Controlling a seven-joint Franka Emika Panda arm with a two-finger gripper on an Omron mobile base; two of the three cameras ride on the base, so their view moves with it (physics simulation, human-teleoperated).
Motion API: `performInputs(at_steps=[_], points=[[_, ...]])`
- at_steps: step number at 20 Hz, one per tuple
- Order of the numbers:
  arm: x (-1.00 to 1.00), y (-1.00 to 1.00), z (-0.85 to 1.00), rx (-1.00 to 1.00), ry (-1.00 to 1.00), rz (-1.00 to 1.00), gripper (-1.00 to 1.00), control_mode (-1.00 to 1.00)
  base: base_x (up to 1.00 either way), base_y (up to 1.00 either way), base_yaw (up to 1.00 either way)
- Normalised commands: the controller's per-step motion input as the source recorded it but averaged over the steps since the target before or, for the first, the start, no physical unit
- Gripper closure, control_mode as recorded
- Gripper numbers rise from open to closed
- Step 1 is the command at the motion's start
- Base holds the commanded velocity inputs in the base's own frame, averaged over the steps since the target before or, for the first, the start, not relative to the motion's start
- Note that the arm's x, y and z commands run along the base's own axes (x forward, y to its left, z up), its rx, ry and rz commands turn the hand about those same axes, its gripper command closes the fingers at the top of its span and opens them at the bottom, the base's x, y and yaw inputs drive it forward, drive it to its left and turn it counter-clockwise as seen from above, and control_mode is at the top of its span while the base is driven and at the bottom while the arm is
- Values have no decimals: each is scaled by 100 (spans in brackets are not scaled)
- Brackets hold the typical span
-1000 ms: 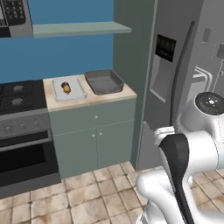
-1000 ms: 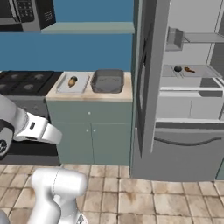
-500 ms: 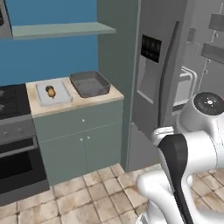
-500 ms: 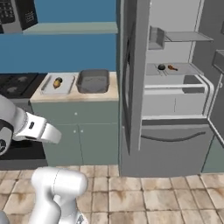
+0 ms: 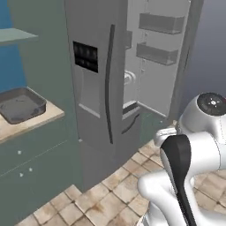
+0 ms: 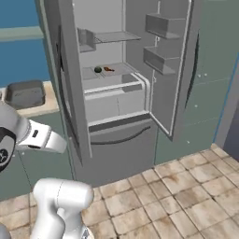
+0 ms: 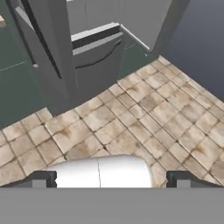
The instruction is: Place one squash and one chicken drumstick in each tupperware on the nearby counter, to pack two identical lunches.
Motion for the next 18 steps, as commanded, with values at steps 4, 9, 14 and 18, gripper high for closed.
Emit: performInputs(at_steps=[4, 9, 14, 18], points=[[0, 0, 0, 0, 0, 0, -100, 100, 45, -57, -49], [0, 0, 0, 0, 0, 0, -100, 100, 87, -59, -12], [0, 0, 0, 0, 0, 0, -100, 100, 80, -77, 27], [0, 0, 0, 0, 0, 0, -100, 100, 42, -43, 44]])
